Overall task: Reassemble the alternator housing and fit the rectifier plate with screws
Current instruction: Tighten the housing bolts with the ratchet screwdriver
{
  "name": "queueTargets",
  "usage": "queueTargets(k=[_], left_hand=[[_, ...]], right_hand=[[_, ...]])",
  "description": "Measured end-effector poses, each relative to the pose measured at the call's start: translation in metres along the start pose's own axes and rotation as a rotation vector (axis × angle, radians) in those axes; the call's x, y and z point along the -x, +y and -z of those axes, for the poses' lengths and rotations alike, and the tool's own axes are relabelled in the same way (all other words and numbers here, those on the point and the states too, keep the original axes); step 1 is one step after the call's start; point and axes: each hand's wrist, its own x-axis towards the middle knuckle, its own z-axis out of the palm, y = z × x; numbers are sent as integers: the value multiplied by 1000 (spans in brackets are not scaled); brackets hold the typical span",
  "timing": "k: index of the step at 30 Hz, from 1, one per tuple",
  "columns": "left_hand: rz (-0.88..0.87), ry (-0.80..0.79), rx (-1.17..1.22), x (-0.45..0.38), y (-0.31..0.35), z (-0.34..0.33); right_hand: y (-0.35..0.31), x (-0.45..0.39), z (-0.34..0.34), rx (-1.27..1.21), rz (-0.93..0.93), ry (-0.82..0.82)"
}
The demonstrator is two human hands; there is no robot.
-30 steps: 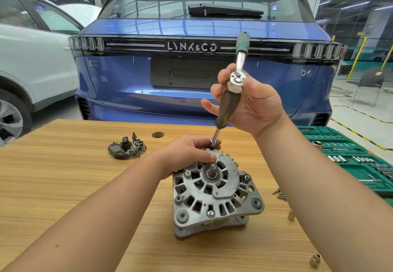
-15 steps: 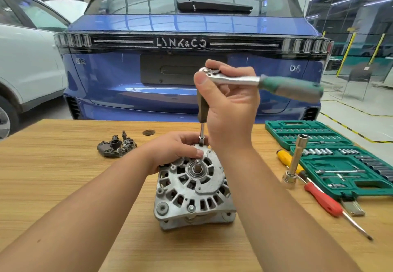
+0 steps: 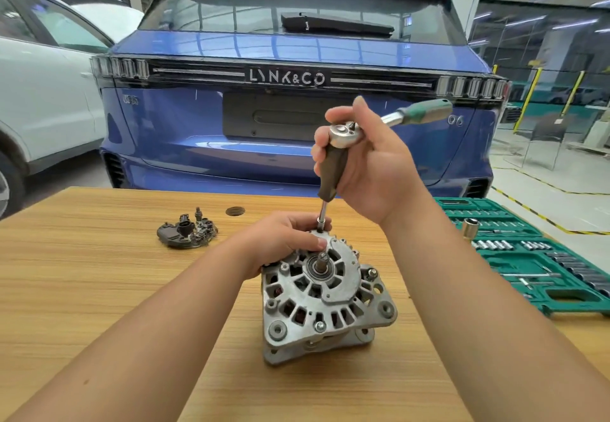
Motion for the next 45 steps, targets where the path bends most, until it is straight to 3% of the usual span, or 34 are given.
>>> queueTargets(k=[3, 7, 12, 17, 22, 26, 31, 36, 41, 45], left_hand=[[12, 14, 21, 2, 2, -1], [-3, 7, -29, 2, 0, 0], [14, 15, 13, 2, 1, -1], [11, 10, 4, 5, 2, -2], [-6, 22, 9, 6, 3, -3], [-19, 26, -27, 5, 4, -3], [-17, 39, 14, 6, 3, -4], [-17, 53, 34, 5, 2, -5], [-2, 53, 45, 7, 2, -4], [1, 50, 38, 9, 3, -4]], right_hand=[[-9, -8, 6, -16, -68, -33], [-10, 0, 14, 1, -31, -256], [-9, 3, 3, 219, 28, -390], [-1, 1, -5, 237, 91, -217], [-6, -3, 11, -71, 14, -67], [-10, -8, 13, -139, -65, -110], [-7, -7, 14, -149, -32, -221], [-5, 3, 8, 28, 79, -206], [-7, 2, -7, 317, 224, 0], [-3, 8, 2, 327, 295, 106]])
